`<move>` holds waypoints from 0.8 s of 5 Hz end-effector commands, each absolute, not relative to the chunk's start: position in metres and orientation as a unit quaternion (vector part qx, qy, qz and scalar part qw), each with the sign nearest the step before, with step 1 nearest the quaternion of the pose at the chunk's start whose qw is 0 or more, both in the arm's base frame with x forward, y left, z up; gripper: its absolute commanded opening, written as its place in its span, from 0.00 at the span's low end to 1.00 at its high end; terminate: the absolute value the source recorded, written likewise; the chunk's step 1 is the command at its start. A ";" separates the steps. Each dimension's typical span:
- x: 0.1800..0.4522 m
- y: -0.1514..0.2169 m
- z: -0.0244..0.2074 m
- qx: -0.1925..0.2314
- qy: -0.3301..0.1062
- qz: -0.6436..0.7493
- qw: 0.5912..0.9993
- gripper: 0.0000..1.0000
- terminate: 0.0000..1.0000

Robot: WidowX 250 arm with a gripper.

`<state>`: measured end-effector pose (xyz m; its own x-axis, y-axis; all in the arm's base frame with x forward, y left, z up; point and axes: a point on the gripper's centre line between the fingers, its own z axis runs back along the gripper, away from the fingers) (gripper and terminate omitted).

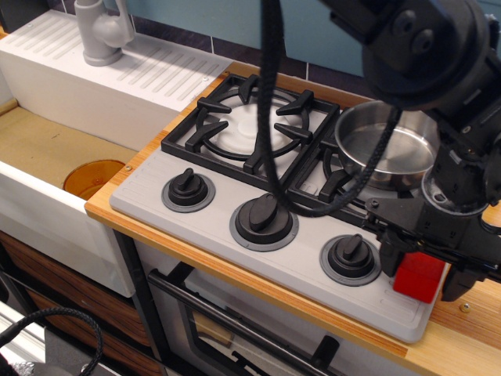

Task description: Put redcube in pan and put pan on stove

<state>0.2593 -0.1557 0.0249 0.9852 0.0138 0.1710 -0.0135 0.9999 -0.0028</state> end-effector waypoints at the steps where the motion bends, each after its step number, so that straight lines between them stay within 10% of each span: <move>1: 0.260 -0.160 0.054 0.012 -0.079 0.007 0.997 0.00 0.00; 4: 0.285 -0.154 0.141 0.029 -0.031 -0.022 0.999 0.00 0.00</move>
